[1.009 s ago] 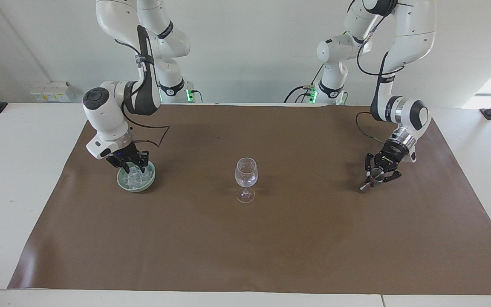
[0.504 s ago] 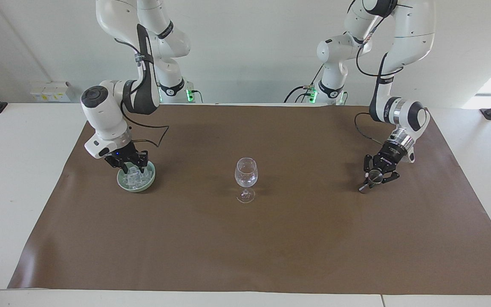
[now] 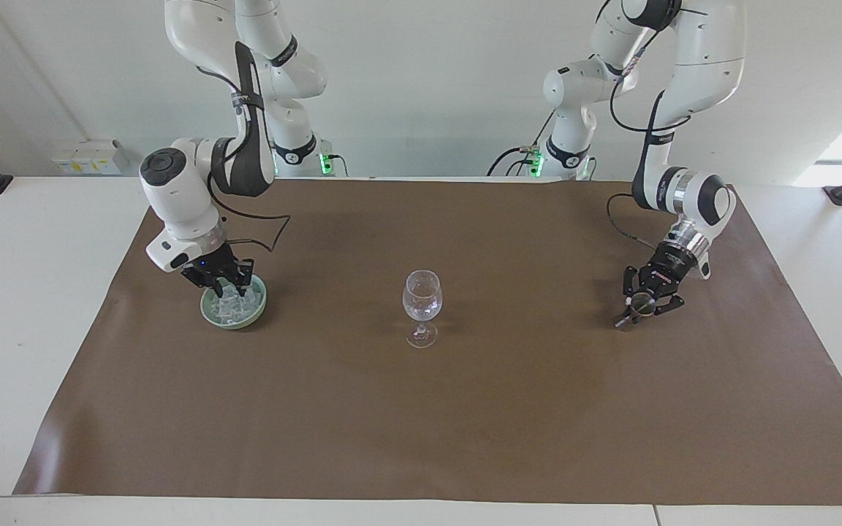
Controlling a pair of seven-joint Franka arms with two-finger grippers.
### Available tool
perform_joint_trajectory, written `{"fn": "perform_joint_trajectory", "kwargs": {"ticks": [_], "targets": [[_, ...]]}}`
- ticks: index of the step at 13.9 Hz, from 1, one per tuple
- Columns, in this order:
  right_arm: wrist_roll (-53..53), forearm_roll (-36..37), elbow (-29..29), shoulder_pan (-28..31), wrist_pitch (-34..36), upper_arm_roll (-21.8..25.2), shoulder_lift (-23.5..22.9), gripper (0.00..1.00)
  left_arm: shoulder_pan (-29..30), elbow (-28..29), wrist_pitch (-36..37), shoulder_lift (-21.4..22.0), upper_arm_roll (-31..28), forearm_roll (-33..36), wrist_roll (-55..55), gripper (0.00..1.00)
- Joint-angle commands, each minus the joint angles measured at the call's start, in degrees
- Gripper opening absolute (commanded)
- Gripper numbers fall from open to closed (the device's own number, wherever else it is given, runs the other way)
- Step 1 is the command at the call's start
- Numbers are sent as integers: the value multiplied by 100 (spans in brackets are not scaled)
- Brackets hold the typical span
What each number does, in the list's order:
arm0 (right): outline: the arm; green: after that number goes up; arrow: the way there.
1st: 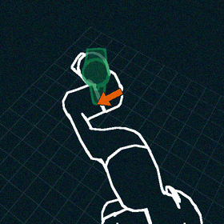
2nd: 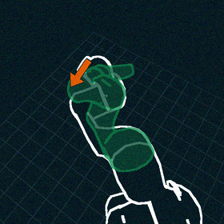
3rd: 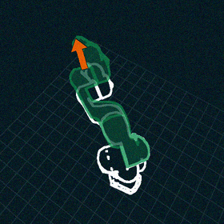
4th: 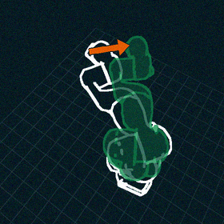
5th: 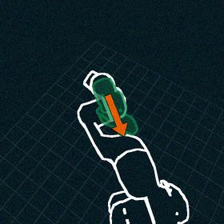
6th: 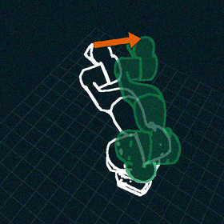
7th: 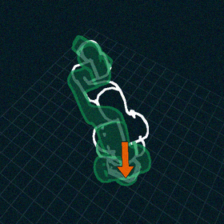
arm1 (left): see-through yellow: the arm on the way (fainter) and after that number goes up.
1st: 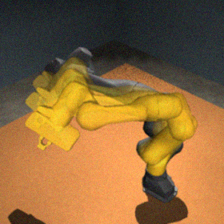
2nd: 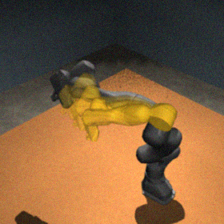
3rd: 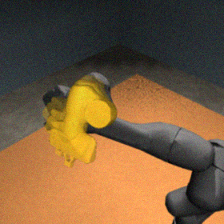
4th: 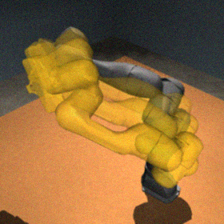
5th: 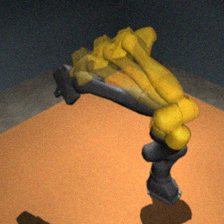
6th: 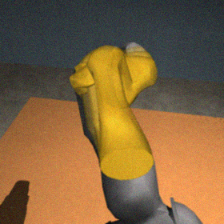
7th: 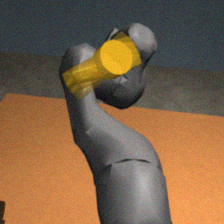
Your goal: Pour wine and add ice with both arms
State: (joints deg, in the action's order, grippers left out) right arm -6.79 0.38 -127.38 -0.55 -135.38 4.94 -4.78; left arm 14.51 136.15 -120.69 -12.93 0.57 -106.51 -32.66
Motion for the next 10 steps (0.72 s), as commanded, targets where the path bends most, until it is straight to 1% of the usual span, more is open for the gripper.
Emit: {"fn": "perform_joint_trajectory", "kwargs": {"ticks": [1, 2, 3, 4, 5, 6, 7, 8, 10], "targets": [[-103, 67, -85, 73, 30, -19, 100, 24, -106, 52, -130, 10, -49, -142, 14, 68], [-94, 59, -76, 73, 38, -19, 100, 16, -124, 43, -156, 1, -49, -142, 14, 71], [-85, 59, -67, 73, 38, -19, 100, 10, -133, 43, -157, 1, -49, -133, 14, 73], [-77, 67, -59, 81, 47, -19, 91, 9, -133, 34, -165, 1, -49, -133, 14, 75], [-59, 67, -32, 81, 73, -19, 91, 4, -142, 34, -165, 1, -49, -133, 14, 75], [-33, 59, 64, 73, 204, -28, 82, 0, -142, 34, -165, 1, -49, -133, 14, 83], [2, 59, 212, 81, 388, -28, 82, 0, -150, 34, -174, 1, -49, -133, 5, 95], [81, 59, 388, 73, 642, -37, 99, 0, -177, 34, -183, 1, -49, -124, -4, 100], [353, 23, 757, 73, 1135, -54, 204, 0, -177, 25, -218, 1, -49, -107, -12, 100]]}}
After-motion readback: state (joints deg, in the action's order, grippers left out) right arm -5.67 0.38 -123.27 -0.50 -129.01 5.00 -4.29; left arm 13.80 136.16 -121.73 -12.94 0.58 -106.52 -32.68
